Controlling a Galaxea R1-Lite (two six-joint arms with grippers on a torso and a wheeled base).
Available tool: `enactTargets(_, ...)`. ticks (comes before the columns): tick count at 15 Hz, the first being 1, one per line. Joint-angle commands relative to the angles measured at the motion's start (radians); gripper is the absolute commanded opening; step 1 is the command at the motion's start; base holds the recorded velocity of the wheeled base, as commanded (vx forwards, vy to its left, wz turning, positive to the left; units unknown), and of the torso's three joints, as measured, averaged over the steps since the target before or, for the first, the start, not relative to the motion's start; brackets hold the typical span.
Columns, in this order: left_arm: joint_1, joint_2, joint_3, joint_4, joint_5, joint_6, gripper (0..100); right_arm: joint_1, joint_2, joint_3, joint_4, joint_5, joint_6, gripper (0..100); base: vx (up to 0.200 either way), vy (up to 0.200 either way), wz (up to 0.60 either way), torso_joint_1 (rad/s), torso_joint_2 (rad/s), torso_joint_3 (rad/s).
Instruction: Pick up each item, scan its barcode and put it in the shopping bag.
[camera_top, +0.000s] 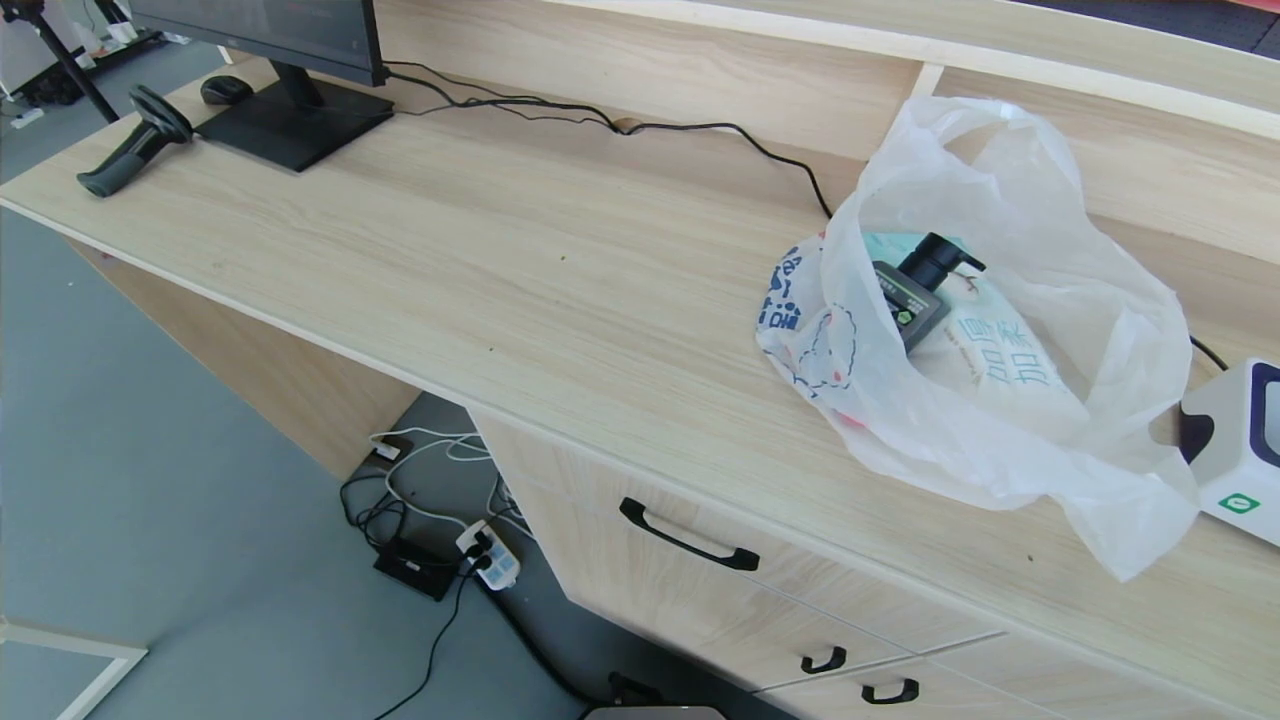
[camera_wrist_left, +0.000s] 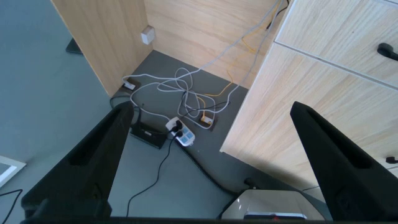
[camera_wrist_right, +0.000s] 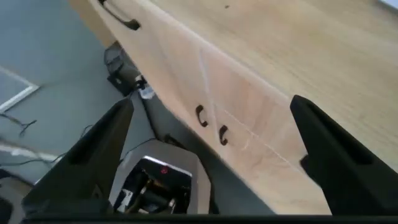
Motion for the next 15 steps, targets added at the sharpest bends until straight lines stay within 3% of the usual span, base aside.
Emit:
enactTargets(1, 0.000, 0.002, 0.000, -0.001, 0.000, 0.000, 100, -0.027, -0.075, 0.029, -0.019, -0.204, 0.018, 100, 0.000, 0.000, 0.00, 0.000, 0.00, 0.000)
enactTargets(2, 0.000, 0.002, 0.000, -0.001, 0.000, 0.000, 100, -0.031, -0.050, 0.029, -0.018, -0.324, 0.071, 100, 0.000, 0.000, 0.00, 0.000, 0.00, 0.000)
enactTargets(6, 0.000, 0.002, 0.000, -0.001, -0.001, 0.000, 100, -0.142, 0.307, -0.175, -0.039, -0.393, 0.185, 100, 0.000, 0.000, 0.00, 0.000, 0.00, 0.000)
enactTargets(10, 0.000, 0.002, 0.000, -0.001, -0.001, 0.000, 100, -0.358, 0.169, -0.075, -0.005, -0.410, 0.188, 100, 0.000, 0.000, 0.00, 0.000, 0.00, 0.000)
enactTargets(12, 0.000, 0.002, 0.000, -0.001, 0.000, 0.000, 100, -0.364, 0.117, -0.069, -0.004, -0.405, 0.186, 100, 0.000, 0.000, 0.00, 0.000, 0.00, 0.000)
enactTargets(15, 0.000, 0.002, 0.000, -0.001, 0.000, 0.000, 100, -0.261, -0.024, 0.011, -0.076, -0.285, 0.056, 100, 0.000, 0.000, 0.00, 0.000, 0.00, 0.000)
